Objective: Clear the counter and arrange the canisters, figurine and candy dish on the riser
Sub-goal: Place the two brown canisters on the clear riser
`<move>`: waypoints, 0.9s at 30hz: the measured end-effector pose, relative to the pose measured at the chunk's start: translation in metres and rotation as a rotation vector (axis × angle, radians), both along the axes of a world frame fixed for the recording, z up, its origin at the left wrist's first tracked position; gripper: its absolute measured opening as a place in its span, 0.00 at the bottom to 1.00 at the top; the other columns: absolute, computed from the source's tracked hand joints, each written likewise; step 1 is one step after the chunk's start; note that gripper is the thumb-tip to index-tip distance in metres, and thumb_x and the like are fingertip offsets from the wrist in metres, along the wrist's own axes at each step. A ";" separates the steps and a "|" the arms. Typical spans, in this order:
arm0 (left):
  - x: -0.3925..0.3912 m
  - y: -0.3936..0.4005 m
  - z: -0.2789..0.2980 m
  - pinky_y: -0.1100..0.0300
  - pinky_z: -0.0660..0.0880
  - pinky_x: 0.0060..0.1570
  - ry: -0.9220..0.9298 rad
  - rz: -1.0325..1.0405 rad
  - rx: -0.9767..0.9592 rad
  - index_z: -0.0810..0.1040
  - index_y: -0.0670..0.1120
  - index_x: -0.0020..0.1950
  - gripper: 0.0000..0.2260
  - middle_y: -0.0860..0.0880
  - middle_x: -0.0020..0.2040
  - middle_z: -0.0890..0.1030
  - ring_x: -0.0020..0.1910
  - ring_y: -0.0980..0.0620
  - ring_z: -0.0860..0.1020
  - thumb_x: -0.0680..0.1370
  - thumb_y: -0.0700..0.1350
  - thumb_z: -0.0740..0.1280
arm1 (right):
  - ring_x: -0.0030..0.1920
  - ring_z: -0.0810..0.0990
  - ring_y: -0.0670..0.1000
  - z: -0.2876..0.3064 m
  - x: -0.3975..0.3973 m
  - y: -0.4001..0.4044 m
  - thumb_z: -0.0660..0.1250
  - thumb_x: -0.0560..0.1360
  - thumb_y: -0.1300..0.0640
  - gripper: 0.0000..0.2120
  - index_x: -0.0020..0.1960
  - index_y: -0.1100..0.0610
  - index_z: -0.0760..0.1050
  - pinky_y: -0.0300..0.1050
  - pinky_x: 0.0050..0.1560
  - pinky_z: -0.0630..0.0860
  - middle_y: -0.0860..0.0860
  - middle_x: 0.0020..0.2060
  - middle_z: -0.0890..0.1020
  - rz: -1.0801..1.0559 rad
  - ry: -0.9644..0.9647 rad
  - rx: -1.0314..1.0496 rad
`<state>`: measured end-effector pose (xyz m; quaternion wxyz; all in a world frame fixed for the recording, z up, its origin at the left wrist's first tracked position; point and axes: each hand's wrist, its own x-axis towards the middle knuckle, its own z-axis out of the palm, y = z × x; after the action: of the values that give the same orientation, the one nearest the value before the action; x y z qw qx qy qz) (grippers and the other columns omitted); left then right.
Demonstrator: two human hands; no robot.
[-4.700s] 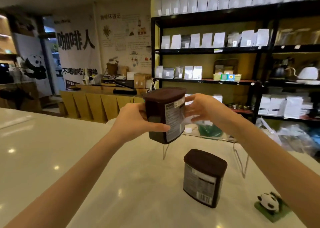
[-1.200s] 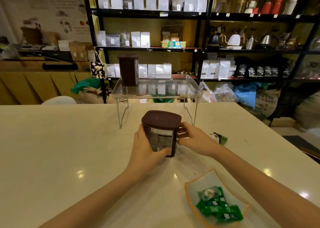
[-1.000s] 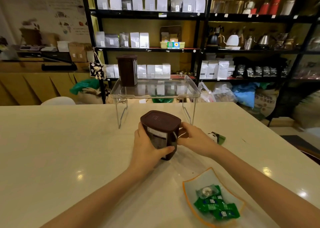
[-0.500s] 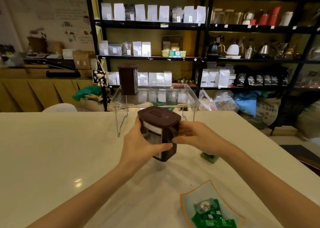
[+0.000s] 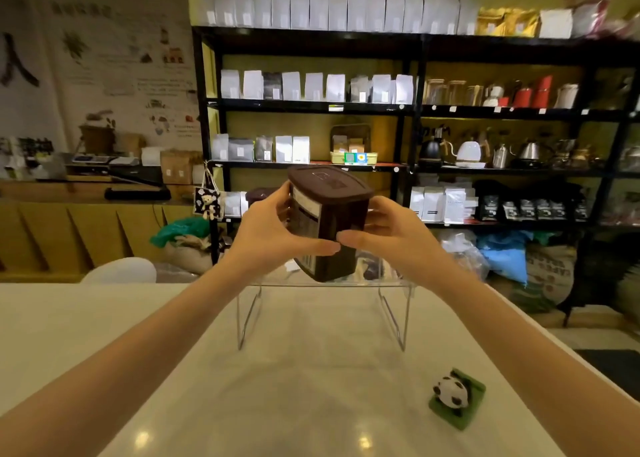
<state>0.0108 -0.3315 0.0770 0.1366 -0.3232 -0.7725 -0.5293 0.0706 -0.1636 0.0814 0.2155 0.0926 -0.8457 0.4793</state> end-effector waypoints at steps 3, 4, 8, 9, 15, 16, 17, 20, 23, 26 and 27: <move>-0.029 0.003 0.000 0.67 0.76 0.52 -0.073 -0.058 -0.031 0.69 0.48 0.67 0.37 0.58 0.50 0.80 0.54 0.56 0.78 0.61 0.38 0.79 | 0.51 0.81 0.47 -0.006 -0.024 0.001 0.74 0.67 0.54 0.23 0.59 0.55 0.72 0.46 0.54 0.79 0.46 0.48 0.82 -0.069 -0.003 -0.043; -0.039 0.004 -0.002 0.64 0.76 0.54 -0.099 -0.070 -0.035 0.69 0.48 0.67 0.37 0.57 0.50 0.80 0.54 0.55 0.78 0.61 0.38 0.79 | 0.52 0.81 0.49 -0.008 -0.032 0.000 0.74 0.66 0.54 0.23 0.59 0.55 0.73 0.50 0.57 0.79 0.48 0.50 0.82 -0.082 -0.010 -0.051; -0.068 0.009 -0.013 0.67 0.76 0.49 -0.184 -0.098 -0.020 0.68 0.49 0.68 0.37 0.58 0.49 0.80 0.53 0.57 0.79 0.62 0.37 0.78 | 0.56 0.80 0.53 -0.019 -0.057 -0.001 0.73 0.68 0.56 0.25 0.63 0.59 0.72 0.55 0.60 0.77 0.54 0.56 0.82 -0.110 -0.049 -0.103; -0.074 0.010 -0.017 0.69 0.77 0.48 -0.203 -0.106 -0.021 0.68 0.49 0.68 0.37 0.59 0.49 0.80 0.52 0.59 0.79 0.62 0.36 0.78 | 0.57 0.79 0.54 -0.022 -0.062 -0.001 0.72 0.68 0.56 0.25 0.63 0.59 0.71 0.54 0.60 0.77 0.55 0.58 0.81 -0.119 -0.064 -0.106; -0.095 0.014 -0.037 0.49 0.72 0.65 -0.264 -0.106 -0.074 0.69 0.48 0.67 0.34 0.49 0.57 0.81 0.61 0.49 0.77 0.65 0.34 0.76 | 0.60 0.78 0.55 -0.045 -0.083 -0.005 0.73 0.68 0.54 0.27 0.64 0.57 0.70 0.58 0.61 0.75 0.55 0.60 0.80 -0.203 -0.085 -0.099; -0.097 0.014 -0.038 0.49 0.72 0.65 -0.272 -0.112 -0.080 0.70 0.48 0.67 0.32 0.50 0.55 0.81 0.60 0.49 0.77 0.65 0.34 0.75 | 0.60 0.78 0.55 -0.047 -0.084 -0.005 0.72 0.68 0.54 0.27 0.64 0.57 0.70 0.58 0.61 0.75 0.55 0.60 0.80 -0.210 -0.080 -0.098; -0.098 0.013 -0.037 0.50 0.72 0.65 -0.281 -0.121 -0.089 0.71 0.48 0.66 0.31 0.51 0.54 0.81 0.59 0.50 0.78 0.66 0.34 0.75 | 0.59 0.78 0.55 -0.048 -0.085 -0.005 0.72 0.68 0.53 0.26 0.64 0.57 0.70 0.58 0.61 0.76 0.54 0.60 0.80 -0.216 -0.073 -0.093; -0.098 0.009 -0.034 0.55 0.74 0.61 -0.301 -0.161 -0.128 0.71 0.47 0.66 0.29 0.54 0.51 0.81 0.55 0.54 0.79 0.67 0.34 0.74 | 0.59 0.78 0.54 -0.048 -0.086 -0.005 0.72 0.68 0.52 0.26 0.63 0.56 0.70 0.57 0.61 0.76 0.53 0.60 0.80 -0.222 -0.067 -0.057; -0.098 0.007 -0.029 0.52 0.74 0.62 -0.278 -0.121 -0.220 0.72 0.47 0.65 0.27 0.50 0.54 0.82 0.56 0.52 0.79 0.67 0.37 0.74 | 0.60 0.78 0.53 -0.048 -0.084 -0.001 0.71 0.69 0.53 0.25 0.64 0.56 0.69 0.56 0.62 0.75 0.52 0.61 0.79 -0.181 -0.098 -0.033; -0.091 0.007 -0.025 0.51 0.74 0.64 -0.194 -0.010 -0.294 0.74 0.47 0.64 0.26 0.47 0.58 0.82 0.59 0.50 0.79 0.67 0.41 0.76 | 0.61 0.77 0.52 -0.046 -0.085 0.004 0.70 0.70 0.55 0.24 0.65 0.56 0.69 0.51 0.62 0.74 0.53 0.61 0.79 -0.153 -0.125 -0.021; -0.088 0.008 -0.025 0.55 0.74 0.63 -0.140 0.040 -0.302 0.74 0.47 0.64 0.27 0.47 0.59 0.82 0.59 0.50 0.79 0.66 0.43 0.76 | 0.60 0.77 0.52 -0.045 -0.086 0.005 0.70 0.70 0.55 0.24 0.64 0.56 0.69 0.50 0.61 0.74 0.53 0.61 0.79 -0.153 -0.129 -0.013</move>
<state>-0.0770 -0.3235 0.0519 0.0431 -0.2869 -0.8573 -0.4253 -0.0154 -0.1589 0.0363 0.1972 -0.0049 -0.8594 0.4718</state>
